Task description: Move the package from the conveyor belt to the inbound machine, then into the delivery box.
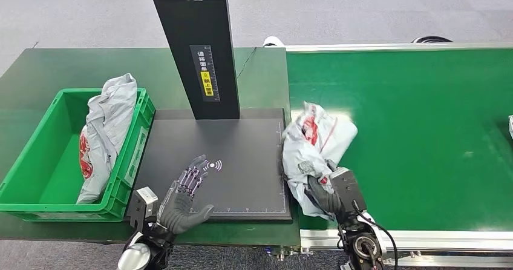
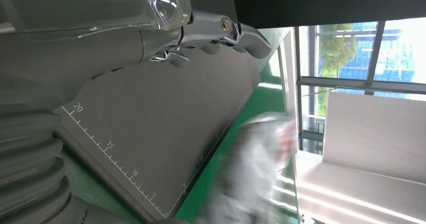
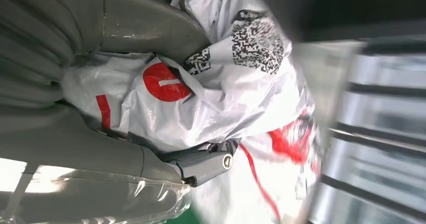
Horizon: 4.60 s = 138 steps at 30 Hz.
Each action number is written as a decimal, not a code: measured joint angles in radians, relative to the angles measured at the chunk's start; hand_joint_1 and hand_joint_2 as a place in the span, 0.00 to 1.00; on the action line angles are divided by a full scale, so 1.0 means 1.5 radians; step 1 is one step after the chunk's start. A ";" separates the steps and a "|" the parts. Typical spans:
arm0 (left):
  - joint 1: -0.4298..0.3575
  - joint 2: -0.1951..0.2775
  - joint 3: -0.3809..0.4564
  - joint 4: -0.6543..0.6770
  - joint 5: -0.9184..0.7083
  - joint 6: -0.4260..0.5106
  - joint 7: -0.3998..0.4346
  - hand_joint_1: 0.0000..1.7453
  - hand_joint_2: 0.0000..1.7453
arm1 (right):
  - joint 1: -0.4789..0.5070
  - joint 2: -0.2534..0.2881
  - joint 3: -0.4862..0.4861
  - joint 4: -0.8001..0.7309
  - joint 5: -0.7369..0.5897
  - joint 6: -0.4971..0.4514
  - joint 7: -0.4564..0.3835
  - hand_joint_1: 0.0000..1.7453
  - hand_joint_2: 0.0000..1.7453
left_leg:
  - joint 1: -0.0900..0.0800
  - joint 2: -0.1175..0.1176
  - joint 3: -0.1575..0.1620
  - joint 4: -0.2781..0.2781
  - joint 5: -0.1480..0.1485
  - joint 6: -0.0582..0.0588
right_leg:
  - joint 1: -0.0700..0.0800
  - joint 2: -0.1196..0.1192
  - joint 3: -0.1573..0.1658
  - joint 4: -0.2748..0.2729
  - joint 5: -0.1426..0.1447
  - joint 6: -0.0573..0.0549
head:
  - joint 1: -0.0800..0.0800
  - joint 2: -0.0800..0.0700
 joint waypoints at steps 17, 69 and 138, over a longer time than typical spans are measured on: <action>-0.016 -0.006 0.002 -0.011 0.016 0.027 -0.012 0.00 1.00 | 0.043 0.075 -0.085 -0.273 -0.201 -0.216 -0.178 1.00 1.00 | -0.001 -0.002 0.001 0.000 0.000 0.000 | -0.001 -0.001 0.002 0.000 0.000 0.000 | 0.000 0.000; -0.028 -0.002 0.032 -0.138 0.001 0.275 -0.117 0.00 1.00 | -0.253 -0.056 0.436 0.202 0.181 0.256 -0.141 1.00 1.00 | 0.000 -0.002 0.002 0.000 0.001 0.000 | 0.000 -0.001 0.004 0.000 0.000 0.000 | 0.000 0.000; -0.028 0.029 -0.091 -0.035 -0.594 0.297 0.103 0.00 1.00 | -0.134 -0.040 0.225 0.059 0.046 0.104 -0.169 0.00 1.00 | 0.000 -0.002 0.002 0.000 0.000 0.000 | 0.000 -0.001 0.003 0.000 0.000 0.000 | 0.000 0.000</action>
